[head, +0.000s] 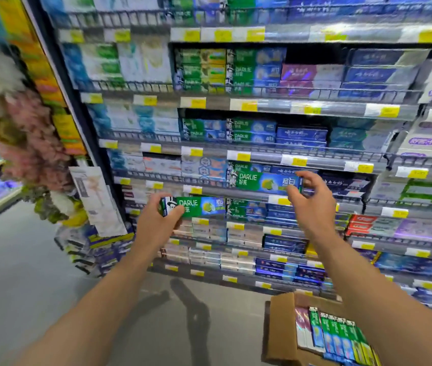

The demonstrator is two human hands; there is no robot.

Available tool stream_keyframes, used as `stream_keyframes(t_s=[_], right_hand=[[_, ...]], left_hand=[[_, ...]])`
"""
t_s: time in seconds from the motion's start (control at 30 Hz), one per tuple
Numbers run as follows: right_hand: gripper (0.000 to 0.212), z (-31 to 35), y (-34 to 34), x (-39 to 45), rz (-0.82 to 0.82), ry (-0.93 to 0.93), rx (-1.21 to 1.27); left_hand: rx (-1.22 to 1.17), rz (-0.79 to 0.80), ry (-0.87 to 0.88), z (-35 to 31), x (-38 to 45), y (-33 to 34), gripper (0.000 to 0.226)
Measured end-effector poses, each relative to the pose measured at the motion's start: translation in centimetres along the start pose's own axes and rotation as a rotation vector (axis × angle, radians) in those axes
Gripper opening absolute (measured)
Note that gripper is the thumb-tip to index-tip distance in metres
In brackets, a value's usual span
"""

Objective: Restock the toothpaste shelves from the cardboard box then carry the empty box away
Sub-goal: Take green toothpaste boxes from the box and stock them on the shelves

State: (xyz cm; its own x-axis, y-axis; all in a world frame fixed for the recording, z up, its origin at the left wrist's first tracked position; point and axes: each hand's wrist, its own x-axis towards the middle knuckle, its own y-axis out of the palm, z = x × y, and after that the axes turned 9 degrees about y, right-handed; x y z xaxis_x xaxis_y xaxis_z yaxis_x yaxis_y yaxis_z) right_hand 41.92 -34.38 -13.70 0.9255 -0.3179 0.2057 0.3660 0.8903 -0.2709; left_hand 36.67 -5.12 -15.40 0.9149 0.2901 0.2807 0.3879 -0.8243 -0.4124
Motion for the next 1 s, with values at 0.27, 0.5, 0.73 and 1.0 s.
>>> stream_keyframes(t_s=[0.27,0.5,0.73,1.0], right_hand=[[0.028,8.7,10.6,0.0,-0.097,-0.110,0.011],[0.024,14.7,14.4,2.8,-0.171,-0.166,0.013],[0.024,19.4,16.4,9.2,-0.236,-0.193,0.025],[0.024,25.0,20.0,19.1,-0.286,-0.319,0.113]], left_hand=[[-0.207,0.000,0.083,1.1,10.0,-10.3,0.026],[-0.286,0.013,0.133,-0.4,18.2,-15.1,0.033],[-0.366,-0.014,0.228,-3.2,26.3,-16.7,0.035],[-0.507,-0.148,0.337,-7.3,36.9,-17.2,0.035]])
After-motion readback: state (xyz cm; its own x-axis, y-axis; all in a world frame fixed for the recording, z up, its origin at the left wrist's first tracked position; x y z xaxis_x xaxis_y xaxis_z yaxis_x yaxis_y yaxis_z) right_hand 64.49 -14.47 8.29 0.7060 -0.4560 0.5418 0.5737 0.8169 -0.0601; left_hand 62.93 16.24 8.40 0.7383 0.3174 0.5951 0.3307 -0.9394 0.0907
